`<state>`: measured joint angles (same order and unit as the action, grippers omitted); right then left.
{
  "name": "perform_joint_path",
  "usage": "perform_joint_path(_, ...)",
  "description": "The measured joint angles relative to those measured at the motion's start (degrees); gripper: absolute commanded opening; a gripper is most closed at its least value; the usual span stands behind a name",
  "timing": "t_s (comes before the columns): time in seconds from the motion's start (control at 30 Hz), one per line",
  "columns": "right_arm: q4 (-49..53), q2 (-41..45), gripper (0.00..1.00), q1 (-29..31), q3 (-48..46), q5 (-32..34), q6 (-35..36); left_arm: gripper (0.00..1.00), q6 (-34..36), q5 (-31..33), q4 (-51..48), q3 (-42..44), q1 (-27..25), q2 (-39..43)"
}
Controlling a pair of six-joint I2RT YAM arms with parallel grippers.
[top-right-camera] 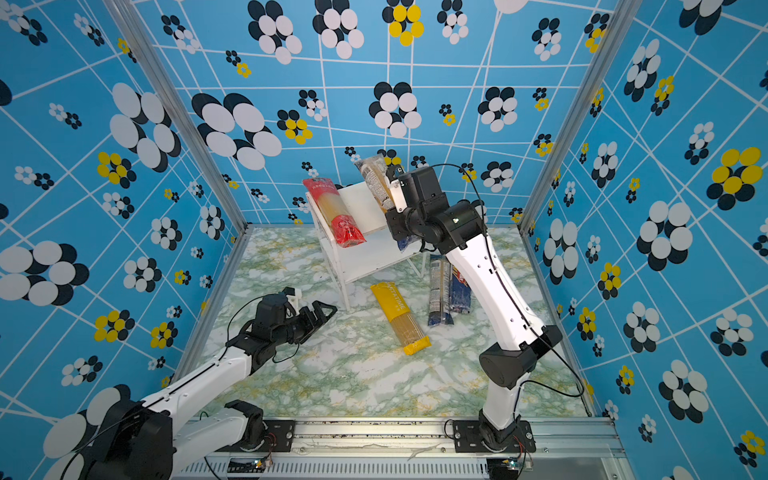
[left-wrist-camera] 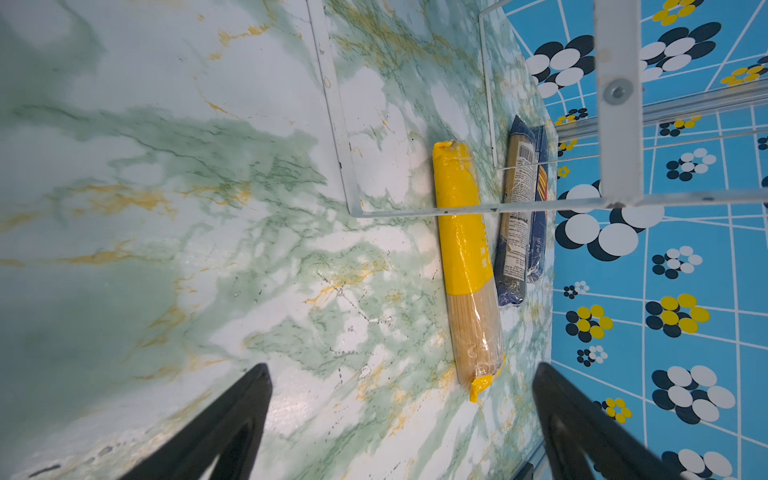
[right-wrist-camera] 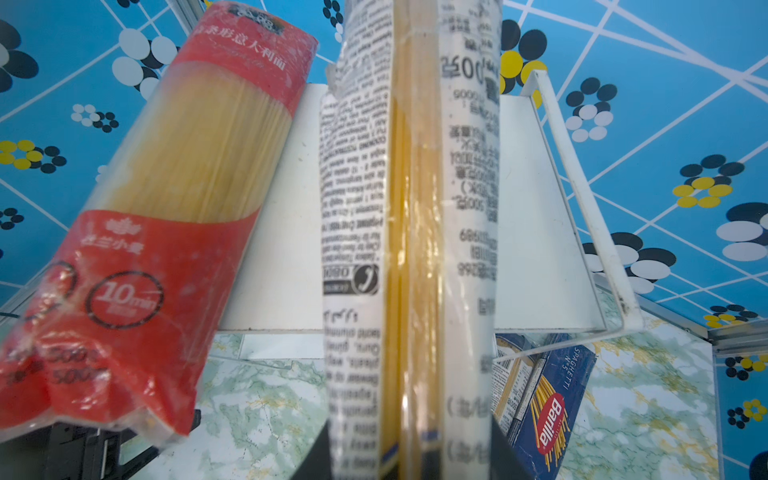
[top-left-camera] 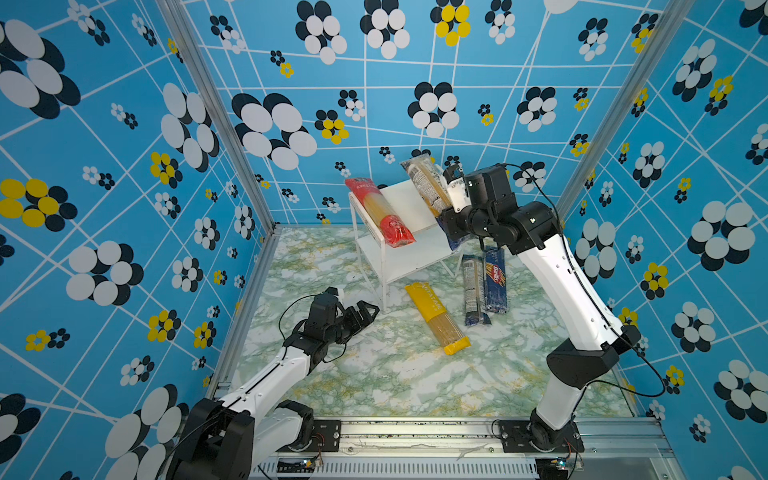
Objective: Place and organize the pasta boxes and bags onto the shelf
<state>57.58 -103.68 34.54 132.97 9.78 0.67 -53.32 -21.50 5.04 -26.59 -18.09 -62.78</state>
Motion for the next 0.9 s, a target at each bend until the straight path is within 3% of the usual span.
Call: perform_joint_path(0.9, -4.1, -5.7, 0.0, -0.1, 3.4, -4.6, -4.8, 0.99, 0.0, -0.2, -0.8, 0.1, 0.9, 2.4)
